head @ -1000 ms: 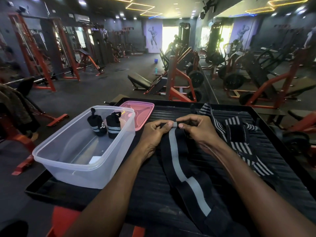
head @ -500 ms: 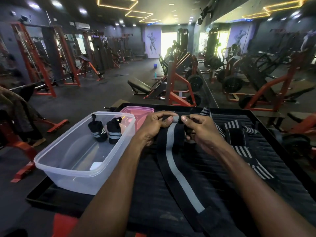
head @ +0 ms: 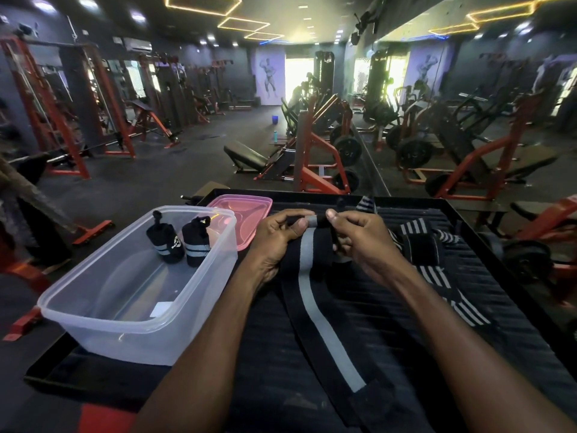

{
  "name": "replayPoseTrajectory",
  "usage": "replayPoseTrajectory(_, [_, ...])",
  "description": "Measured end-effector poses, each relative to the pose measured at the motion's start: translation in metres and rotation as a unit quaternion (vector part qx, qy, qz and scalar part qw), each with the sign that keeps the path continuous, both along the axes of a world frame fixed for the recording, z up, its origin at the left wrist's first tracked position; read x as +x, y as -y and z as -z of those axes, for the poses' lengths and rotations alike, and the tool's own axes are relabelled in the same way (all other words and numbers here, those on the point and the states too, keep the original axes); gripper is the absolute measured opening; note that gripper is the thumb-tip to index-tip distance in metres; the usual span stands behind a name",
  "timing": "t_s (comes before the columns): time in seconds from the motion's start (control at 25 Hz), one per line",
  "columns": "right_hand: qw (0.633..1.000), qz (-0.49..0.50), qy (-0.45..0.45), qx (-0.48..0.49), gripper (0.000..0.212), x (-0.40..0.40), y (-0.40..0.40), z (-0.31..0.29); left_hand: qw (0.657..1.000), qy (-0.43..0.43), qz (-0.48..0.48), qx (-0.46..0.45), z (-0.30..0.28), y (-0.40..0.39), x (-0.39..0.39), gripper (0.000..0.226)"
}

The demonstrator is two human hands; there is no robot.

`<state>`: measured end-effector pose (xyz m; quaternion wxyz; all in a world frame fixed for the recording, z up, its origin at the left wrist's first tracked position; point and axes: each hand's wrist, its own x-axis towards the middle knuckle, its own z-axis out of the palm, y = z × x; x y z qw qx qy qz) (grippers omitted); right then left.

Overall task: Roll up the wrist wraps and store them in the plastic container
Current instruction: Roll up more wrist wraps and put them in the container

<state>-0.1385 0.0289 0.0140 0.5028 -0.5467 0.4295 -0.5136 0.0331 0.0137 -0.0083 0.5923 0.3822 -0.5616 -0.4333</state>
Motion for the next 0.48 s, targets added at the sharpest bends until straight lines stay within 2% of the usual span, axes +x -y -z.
replayPoseTrajectory(0.04, [1.000,0.001,0.004,0.006,0.019,-0.0005,0.0014,0.0006,1.000,0.001,-0.002,0.002,-0.0001,-0.0002,0.0005,0.022])
replayPoseTrajectory(0.16, [0.999,0.026,-0.004,-0.025,0.009,0.0002,0.0022,0.0004,1.000,-0.015,0.012,0.023,0.0011,-0.0019,0.0003,0.024])
replayPoseTrajectory(0.28, [0.997,0.038,-0.011,-0.061,0.017,-0.0003,0.0025,0.0019,0.995,-0.068,0.044,0.062,0.0018,-0.0040,0.0006,0.018])
replayPoseTrajectory(0.36, [0.997,0.042,-0.016,-0.065,0.020,-0.0015,0.0046,0.0037,0.999,-0.017,0.007,0.049,0.0021,-0.0048,0.0005,0.016])
replayPoseTrajectory(0.48, [1.000,0.010,0.016,-0.015,0.010,-0.0025,0.0040,0.0029,0.999,0.022,-0.013,0.032,0.0009,-0.0063,-0.0007,0.013])
